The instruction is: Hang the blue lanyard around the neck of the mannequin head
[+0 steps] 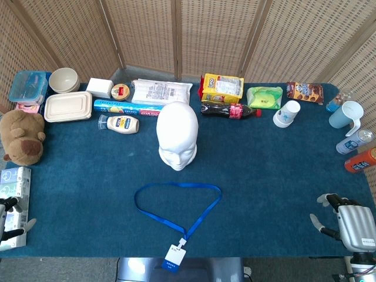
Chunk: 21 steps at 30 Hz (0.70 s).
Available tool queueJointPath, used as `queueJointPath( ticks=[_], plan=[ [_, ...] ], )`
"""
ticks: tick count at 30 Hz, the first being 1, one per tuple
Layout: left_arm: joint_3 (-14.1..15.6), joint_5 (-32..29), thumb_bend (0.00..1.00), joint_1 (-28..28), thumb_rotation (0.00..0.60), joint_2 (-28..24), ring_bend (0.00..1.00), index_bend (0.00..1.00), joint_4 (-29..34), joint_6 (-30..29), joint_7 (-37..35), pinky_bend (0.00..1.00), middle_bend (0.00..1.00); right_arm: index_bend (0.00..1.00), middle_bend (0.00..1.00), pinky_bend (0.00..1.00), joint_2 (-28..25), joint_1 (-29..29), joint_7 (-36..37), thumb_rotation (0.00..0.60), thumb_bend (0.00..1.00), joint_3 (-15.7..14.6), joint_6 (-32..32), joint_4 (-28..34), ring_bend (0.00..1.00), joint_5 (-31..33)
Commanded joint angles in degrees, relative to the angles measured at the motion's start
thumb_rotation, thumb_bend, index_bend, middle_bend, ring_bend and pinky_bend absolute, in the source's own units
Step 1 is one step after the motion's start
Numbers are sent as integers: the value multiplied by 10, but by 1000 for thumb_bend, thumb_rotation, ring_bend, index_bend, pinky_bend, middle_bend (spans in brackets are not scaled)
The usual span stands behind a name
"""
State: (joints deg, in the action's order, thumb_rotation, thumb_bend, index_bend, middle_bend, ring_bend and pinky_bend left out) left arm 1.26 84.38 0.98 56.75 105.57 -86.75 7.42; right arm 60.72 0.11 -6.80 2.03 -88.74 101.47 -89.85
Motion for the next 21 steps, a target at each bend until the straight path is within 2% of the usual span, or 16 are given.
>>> queueJointPath(
  ticks=[1,16,21],
  plan=[
    [0,-1,189,-1,543,1,498,529,-1,4,-1,379,555,422,482,525,1,2,-3,451,333,0,2,1,567,0],
    [-11,-8,189,-18,544,15,498,529,-10,24,-5,378,551,419,482,526,0,22,-15,453,332,2,28,47,568,-10],
    [-17,-11,188,-34,544,13,498,529,-7,43,2,378,550,397,469,526,15,40,-46,450,332,7,46,64,549,-15]
  ],
)
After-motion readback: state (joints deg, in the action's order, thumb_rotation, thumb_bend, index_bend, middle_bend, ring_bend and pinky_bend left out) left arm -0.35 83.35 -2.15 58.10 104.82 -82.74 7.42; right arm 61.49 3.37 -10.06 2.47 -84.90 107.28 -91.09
